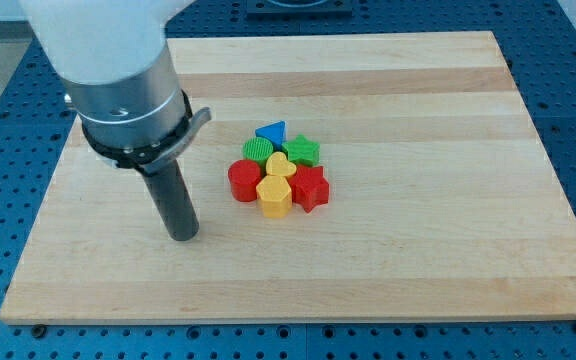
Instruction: Push the blue cube closer to the green star
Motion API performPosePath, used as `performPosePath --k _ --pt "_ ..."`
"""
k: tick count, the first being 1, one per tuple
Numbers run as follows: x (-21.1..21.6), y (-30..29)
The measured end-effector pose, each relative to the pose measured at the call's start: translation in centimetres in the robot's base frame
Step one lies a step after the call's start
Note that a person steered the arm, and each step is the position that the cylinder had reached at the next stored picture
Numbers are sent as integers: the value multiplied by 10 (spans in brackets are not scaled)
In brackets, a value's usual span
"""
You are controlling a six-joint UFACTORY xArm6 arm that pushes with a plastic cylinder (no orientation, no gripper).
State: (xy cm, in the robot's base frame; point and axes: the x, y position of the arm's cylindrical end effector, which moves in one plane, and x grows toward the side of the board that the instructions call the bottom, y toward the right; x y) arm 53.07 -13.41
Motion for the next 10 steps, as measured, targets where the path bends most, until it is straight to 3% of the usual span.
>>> performPosePath --k 2,3,5,8,10 --pt "0 -25" --pt "-2 -67" --pt "-52 -89" --pt "-90 -103" --pt "-149 -112"
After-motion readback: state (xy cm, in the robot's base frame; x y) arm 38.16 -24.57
